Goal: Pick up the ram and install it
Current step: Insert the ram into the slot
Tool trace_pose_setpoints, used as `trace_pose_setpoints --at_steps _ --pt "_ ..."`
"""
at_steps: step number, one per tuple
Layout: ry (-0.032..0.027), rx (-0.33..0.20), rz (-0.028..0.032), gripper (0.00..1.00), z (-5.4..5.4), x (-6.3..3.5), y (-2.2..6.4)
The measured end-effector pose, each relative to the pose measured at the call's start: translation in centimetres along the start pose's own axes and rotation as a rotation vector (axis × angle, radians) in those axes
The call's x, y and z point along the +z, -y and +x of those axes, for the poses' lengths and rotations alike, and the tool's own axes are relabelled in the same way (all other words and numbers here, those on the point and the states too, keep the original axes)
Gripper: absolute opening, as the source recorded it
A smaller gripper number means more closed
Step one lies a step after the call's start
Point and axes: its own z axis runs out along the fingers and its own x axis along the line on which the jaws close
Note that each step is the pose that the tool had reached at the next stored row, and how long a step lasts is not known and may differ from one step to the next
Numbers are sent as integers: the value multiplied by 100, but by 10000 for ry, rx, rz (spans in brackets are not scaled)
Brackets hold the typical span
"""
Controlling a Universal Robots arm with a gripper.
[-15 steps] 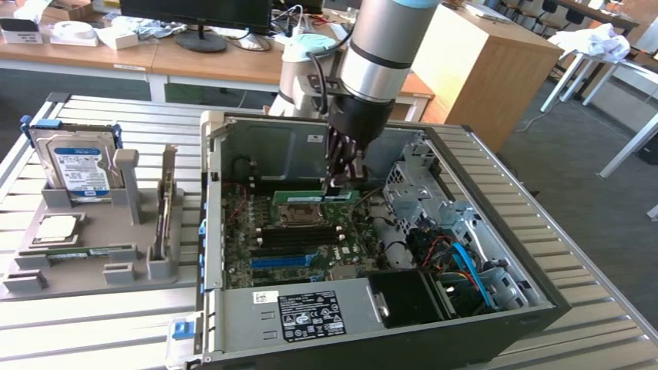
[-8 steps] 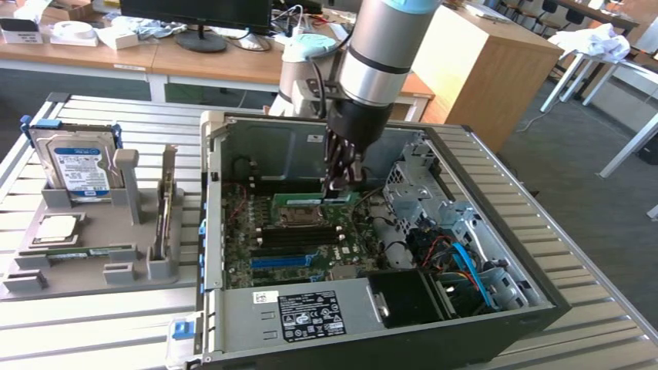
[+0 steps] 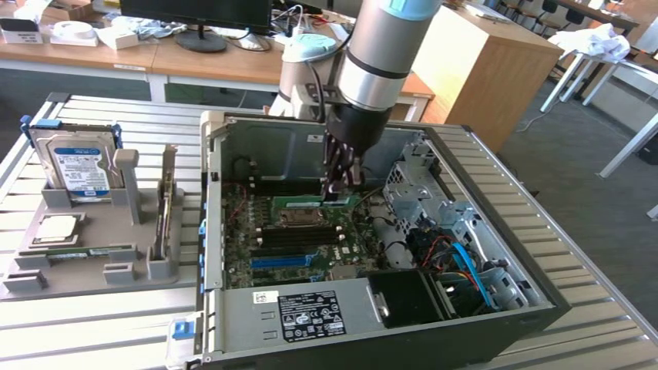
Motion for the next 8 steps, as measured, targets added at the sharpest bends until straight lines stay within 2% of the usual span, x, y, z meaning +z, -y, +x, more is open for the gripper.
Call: trace_pose_setpoints --at_steps 8 --pt "0 0 0 11 2 52 2"
